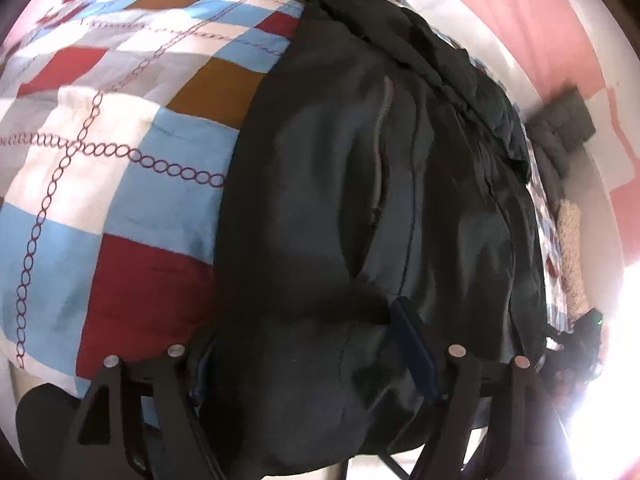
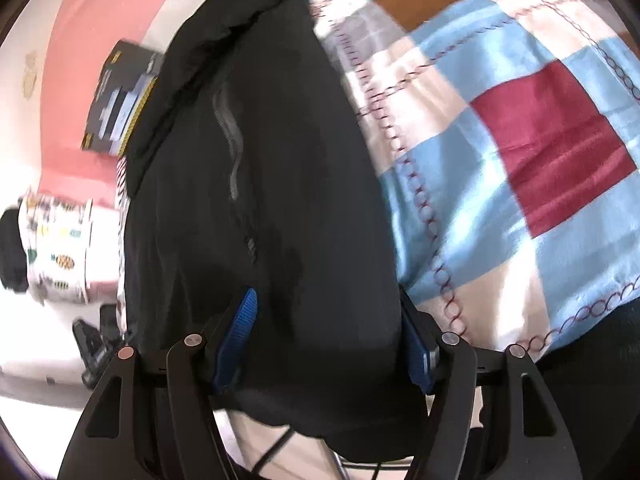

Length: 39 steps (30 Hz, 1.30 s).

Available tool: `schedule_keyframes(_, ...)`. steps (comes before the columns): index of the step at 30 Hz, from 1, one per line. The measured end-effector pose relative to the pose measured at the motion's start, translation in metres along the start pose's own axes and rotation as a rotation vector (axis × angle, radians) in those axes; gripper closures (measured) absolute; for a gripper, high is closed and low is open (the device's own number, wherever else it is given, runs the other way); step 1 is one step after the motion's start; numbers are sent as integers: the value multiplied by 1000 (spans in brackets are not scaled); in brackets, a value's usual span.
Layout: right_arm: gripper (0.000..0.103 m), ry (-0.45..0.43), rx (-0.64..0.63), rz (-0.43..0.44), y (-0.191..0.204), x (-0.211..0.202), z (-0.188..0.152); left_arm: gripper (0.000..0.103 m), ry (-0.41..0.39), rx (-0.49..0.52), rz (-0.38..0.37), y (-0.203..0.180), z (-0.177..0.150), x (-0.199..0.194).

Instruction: Fold large clothes

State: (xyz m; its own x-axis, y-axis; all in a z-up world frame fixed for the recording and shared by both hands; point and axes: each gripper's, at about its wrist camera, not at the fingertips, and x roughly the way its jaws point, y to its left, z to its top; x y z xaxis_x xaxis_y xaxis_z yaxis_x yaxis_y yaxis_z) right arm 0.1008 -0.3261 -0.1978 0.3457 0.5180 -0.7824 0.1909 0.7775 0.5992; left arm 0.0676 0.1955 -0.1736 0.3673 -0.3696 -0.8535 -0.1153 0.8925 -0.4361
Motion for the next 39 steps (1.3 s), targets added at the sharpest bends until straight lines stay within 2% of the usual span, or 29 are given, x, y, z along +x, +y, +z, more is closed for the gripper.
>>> schedule_keyframes(2,49,30,-20,32,4,-1,-5,32,10,48,-4,-7,-7,-2)
schedule_keyframes(5,55,66,7,68,-3,-1,-13,38,26,80,16,-14,-18,4)
schedule_keyframes(7,58,69,26,73,-6,3,-13,43,20,58,14,-10,-17,5)
schedule_keyframes(9,68,73,30,67,-8,3,-12,62,21,23,9,-7,-15,2)
schedule_keyframes(10,73,65,18,71,-4,0,-13,68,18,14,4,-7,-14,-1)
schedule_keyframes(11,75,56,10,78,1,-4,-12,78,7,14,-3,-8,-13,-7)
schedule_keyframes(12,75,34,1,98,5,-11,-12,82,-8,15,-11,-11,-13,-13)
schedule_keyframes(17,78,-70,-9,157,18,-47,-11,86,-111,-7,-86,-20,-9,-52)
schedule_keyframes(25,87,-192,-94,199,43,-105,-13,88,-258,-7,-199,-42,5,-110)
schedule_keyframes(29,87,-228,-120,216,48,-123,-20,88,-297,-6,-248,-39,0,-133)
schedule_keyframes(32,87,-247,-94,233,48,-125,-18,88,-302,-25,-270,-34,6,-135)
schedule_keyframes(36,87,-267,-55,272,49,-127,-2,88,-324,-67,-311,-35,22,-137)
schedule_keyframes(39,87,-309,-51,313,58,-139,17,88,-374,-47,-322,-46,43,-148)
